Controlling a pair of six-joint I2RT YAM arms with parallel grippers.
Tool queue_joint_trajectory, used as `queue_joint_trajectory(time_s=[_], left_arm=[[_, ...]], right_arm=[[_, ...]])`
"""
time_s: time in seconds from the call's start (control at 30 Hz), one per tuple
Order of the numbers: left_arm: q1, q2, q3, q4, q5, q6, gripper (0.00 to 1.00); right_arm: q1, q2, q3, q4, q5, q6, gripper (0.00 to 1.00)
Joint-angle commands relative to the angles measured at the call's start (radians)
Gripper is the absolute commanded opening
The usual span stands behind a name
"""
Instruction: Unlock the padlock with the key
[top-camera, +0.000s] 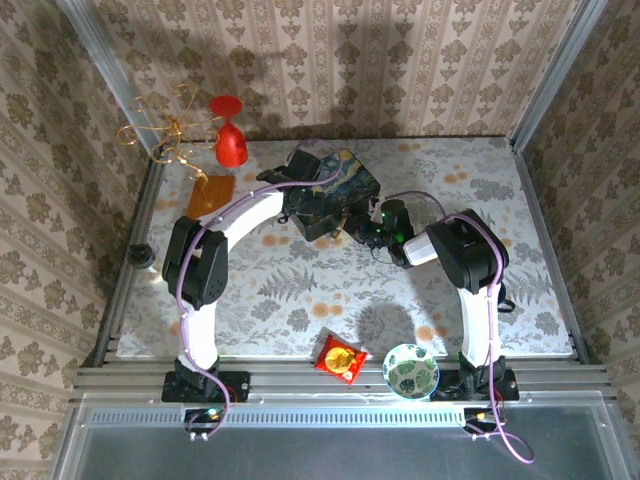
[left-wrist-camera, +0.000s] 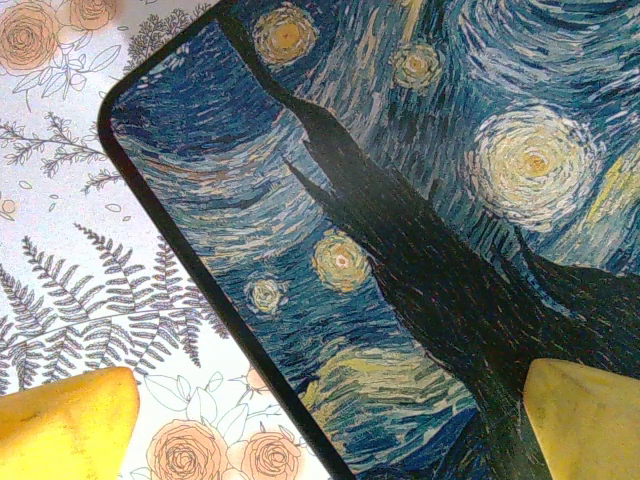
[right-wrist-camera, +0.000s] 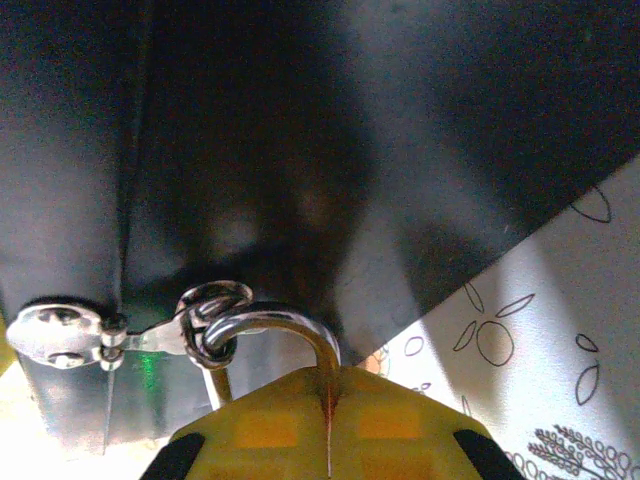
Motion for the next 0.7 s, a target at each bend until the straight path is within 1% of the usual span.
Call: queue_joint_trajectory(time_s=[0.0,0.2,0.67], left_arm=[[-0.004,0.030,0.016,-0.053,-0.020,-0.010,1.00],[-0.004,0.028,0.016,-0.056,-0.025,-0.011,1.00],[0.001,0.029,0.011,-0.060,-0.029,-0.013,1.00]], right_arm=[[-0.020,-0.014,-0.018,0.057,0.037,0.035,0.03],[-0.034,-0.031,-0.028,0.084,0.046,0.079,0.00],[-0.047,-0.035,-0.057,0.175,0.126,0.200,0.00]])
